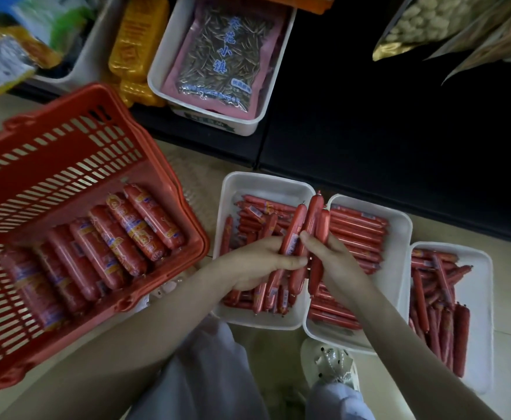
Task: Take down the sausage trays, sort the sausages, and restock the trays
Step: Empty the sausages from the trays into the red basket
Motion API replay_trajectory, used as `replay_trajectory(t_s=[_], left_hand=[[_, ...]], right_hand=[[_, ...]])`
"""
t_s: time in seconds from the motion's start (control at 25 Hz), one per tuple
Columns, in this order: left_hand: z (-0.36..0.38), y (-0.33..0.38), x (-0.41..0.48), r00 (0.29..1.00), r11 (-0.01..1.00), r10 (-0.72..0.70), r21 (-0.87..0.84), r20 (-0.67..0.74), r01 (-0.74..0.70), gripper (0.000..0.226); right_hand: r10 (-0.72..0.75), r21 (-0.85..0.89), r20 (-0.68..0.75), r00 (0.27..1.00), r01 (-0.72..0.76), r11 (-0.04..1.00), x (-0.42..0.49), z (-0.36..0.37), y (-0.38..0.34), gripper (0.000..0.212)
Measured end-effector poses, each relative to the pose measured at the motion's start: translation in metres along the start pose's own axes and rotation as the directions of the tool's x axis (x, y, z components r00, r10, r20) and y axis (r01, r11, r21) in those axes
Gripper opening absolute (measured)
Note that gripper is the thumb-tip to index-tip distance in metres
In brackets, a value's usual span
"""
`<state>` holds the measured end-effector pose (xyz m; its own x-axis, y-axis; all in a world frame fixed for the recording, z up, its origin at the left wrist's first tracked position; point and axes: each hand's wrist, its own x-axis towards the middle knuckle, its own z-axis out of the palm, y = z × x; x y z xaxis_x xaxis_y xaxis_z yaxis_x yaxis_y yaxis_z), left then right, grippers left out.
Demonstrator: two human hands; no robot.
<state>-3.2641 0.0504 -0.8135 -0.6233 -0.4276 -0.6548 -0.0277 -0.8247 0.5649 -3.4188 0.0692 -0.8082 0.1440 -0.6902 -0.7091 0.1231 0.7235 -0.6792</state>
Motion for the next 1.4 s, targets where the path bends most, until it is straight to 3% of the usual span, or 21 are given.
replay_trajectory(t_s=[0.12, 0.28, 0.44, 0.52, 0.64, 0.72, 0.84, 0.96, 1.04, 1.2, 1.32, 1.4], left_hand=[[-0.006, -0.006, 0.004, 0.999, 0.995, -0.041, -0.097, -0.007, 0.040, 0.026], [-0.014, -0.023, 0.019, 0.986, 0.993, -0.108, -0.064, -0.130, 0.100, 0.025], [-0.019, -0.039, 0.032, 0.947, 0.989, -0.143, -0.016, -0.289, 0.145, 0.006], [-0.019, -0.045, 0.038, 0.932, 0.985, -0.170, -0.045, -0.319, 0.164, 0.021], [-0.014, -0.046, 0.046, 0.906, 0.976, -0.208, -0.136, -0.369, 0.169, 0.035], [-0.010, -0.044, 0.050, 0.903, 0.976, -0.205, -0.142, -0.377, 0.162, 0.033], [-0.005, -0.044, 0.051, 0.929, 0.973, -0.203, -0.172, -0.311, 0.155, 0.025], [-0.006, -0.049, 0.050, 0.969, 0.983, -0.129, -0.154, -0.212, 0.097, 0.021], [-0.010, -0.050, 0.047, 0.978, 0.990, -0.060, -0.139, -0.199, 0.033, 0.024], [-0.027, -0.048, 0.039, 0.980, 0.948, -0.035, -0.317, -0.195, -0.029, 0.034], [-0.035, -0.053, 0.032, 0.952, 0.981, 0.000, -0.184, -0.305, -0.059, 0.029], [-0.041, -0.064, 0.031, 0.913, 0.994, -0.036, -0.110, -0.406, -0.010, 0.030]], right_hand=[[0.016, 0.047, 0.009, 1.000, -0.017, 0.999, 0.008, -0.007, 0.005, 0.028], [0.054, 0.021, -0.203, 0.978, -0.051, 0.998, 0.022, -0.038, 0.022, 0.015], [0.087, -0.194, -0.481, 0.872, -0.203, 0.960, 0.037, -0.093, 0.053, 0.012], [0.096, -0.245, -0.557, 0.825, -0.274, 0.930, 0.039, -0.113, 0.067, 0.004], [0.054, -0.253, -0.630, 0.775, -0.270, 0.929, 0.037, -0.119, 0.076, 0.028], [0.028, -0.193, -0.609, 0.792, -0.183, 0.964, 0.036, -0.104, 0.067, 0.022], [0.027, -0.015, -0.432, 0.901, -0.037, 0.999, 0.034, -0.057, 0.045, 0.014], [-0.050, -0.219, -0.258, 0.965, -0.008, 0.976, 0.039, -0.020, 0.044, 0.013], [-0.025, -0.221, -0.221, 0.975, -0.025, 0.975, 0.046, -0.003, 0.045, 0.020], [-0.056, -0.349, -0.096, 0.994, 0.019, 0.937, 0.064, 0.013, 0.051, 0.039], [-0.079, -0.623, -0.167, 0.983, -0.043, 0.781, 0.078, 0.015, 0.066, 0.044], [-0.061, -0.824, -0.234, 0.970, -0.165, 0.542, 0.085, 0.022, 0.080, 0.037]])
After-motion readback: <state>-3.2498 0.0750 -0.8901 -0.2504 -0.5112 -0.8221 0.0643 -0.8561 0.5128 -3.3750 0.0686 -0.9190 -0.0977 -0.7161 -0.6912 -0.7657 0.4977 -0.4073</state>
